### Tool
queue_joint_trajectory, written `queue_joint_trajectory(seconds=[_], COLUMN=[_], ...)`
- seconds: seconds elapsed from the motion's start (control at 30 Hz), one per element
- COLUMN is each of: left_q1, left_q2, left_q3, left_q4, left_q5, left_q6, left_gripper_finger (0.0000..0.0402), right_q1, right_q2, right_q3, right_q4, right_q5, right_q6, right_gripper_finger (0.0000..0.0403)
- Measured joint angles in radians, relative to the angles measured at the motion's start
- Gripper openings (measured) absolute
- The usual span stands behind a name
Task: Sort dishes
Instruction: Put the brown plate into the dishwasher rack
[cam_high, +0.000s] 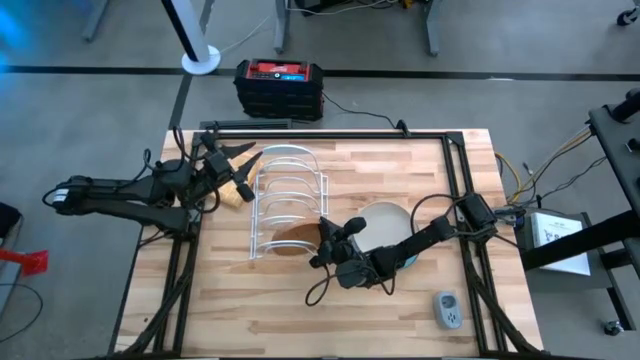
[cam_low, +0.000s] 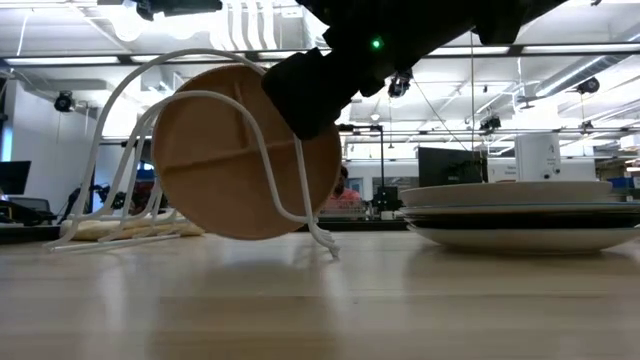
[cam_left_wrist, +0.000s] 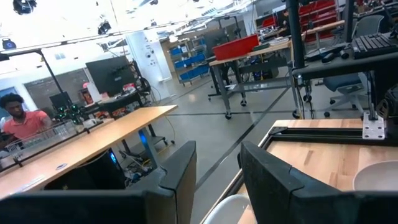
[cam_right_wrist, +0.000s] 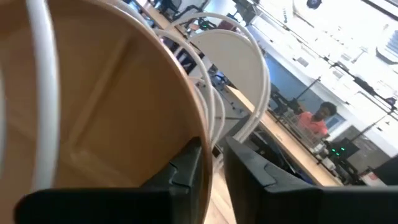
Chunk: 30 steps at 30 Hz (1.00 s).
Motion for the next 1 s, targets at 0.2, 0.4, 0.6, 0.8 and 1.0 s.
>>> queue_joint_trajectory(seconds=[0.2, 0.4, 0.6, 0.8, 1.0], left_q1=[0.000, 0.000, 0.000, 0.000, 0.000], left_q2=[0.005, 0.009, 0.014, 0.015, 0.017], left_q3=[0.000, 0.000, 0.000, 0.000, 0.000], left_q4=[-0.001, -0.002, -0.001, -0.002, -0.002], left_q5=[0.000, 0.000, 0.000, 0.000, 0.000], left_q6=[-0.005, -0.010, -0.020, -0.028, -0.028], left_gripper_finger=[0.0116, 0.0116, 0.0116, 0.0116, 0.0116], right_q1=[0.000, 0.000, 0.001, 0.001, 0.001], right_q2=[-0.001, -0.002, -0.002, -0.002, -0.003], right_q3=[0.000, 0.024, 0.065, 0.083, 0.084], right_q4=[0.005, 0.005, 0.005, -0.004, -0.050], right_q5=[-0.006, -0.005, -0.006, -0.032, -0.035], right_q6=[-0.003, -0.034, -0.055, -0.047, 0.010], right_gripper_finger=[0.0100, 0.0135, 0.0172, 0.0203, 0.0231])
